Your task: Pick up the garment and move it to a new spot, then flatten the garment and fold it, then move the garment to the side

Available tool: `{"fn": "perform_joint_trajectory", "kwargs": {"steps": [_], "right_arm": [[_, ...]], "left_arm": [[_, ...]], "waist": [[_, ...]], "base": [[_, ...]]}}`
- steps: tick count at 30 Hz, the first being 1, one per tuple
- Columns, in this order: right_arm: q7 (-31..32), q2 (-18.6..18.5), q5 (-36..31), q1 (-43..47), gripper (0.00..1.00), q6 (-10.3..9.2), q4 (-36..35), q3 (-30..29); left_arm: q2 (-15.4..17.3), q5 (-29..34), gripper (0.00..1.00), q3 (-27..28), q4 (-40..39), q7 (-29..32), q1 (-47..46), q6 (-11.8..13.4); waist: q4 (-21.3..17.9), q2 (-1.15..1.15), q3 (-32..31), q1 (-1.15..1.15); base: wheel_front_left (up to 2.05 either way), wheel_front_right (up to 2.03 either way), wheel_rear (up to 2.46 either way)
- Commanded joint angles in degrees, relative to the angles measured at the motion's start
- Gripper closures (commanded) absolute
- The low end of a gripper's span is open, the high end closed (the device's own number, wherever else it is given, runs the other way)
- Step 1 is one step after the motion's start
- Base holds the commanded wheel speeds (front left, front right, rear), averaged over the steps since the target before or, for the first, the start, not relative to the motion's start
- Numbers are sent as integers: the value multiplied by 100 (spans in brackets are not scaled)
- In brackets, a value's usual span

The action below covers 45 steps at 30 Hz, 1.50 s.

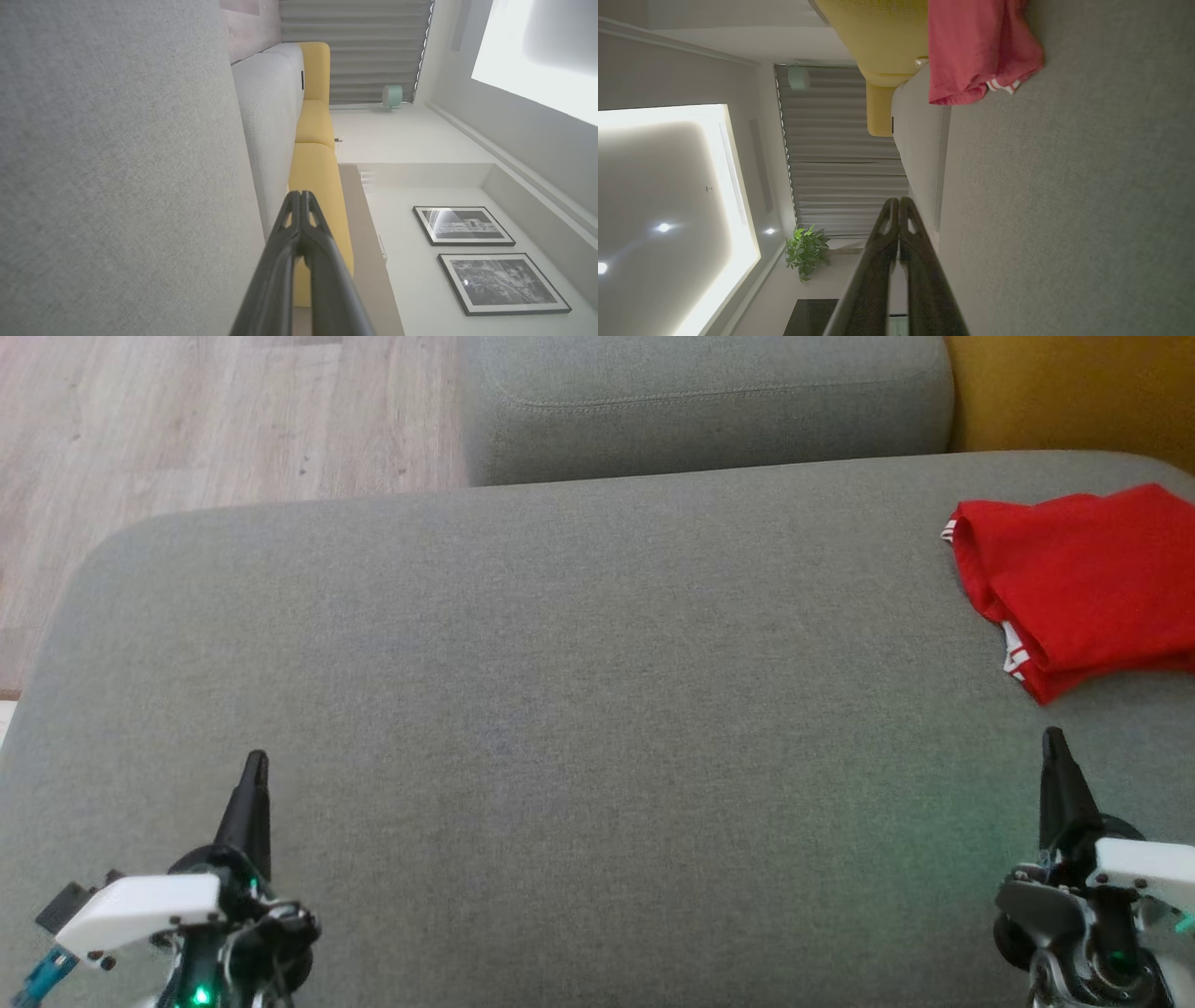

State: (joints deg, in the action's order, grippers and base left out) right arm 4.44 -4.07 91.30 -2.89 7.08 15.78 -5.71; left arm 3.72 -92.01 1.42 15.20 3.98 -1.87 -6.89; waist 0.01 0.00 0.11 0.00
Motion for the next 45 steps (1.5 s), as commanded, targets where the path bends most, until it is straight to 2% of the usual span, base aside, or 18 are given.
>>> {"fn": "perform_joint_trajectory", "kwargs": {"steps": [1, 45], "right_arm": [[66, 1, 185, -310, 100, 41, -186, 86], [131, 52, 162, -321, 100, 41, -181, 9]], "left_arm": [[91, -182, 100, 261, -133, 47, -402, -54], [20, -135, 100, 366, -122, 135, -419, -59]], "waist": [[-1, 0, 5, 0], [-1, 0, 7, 0]], "base": [[0, 0, 0], [0, 0, 0]]}}
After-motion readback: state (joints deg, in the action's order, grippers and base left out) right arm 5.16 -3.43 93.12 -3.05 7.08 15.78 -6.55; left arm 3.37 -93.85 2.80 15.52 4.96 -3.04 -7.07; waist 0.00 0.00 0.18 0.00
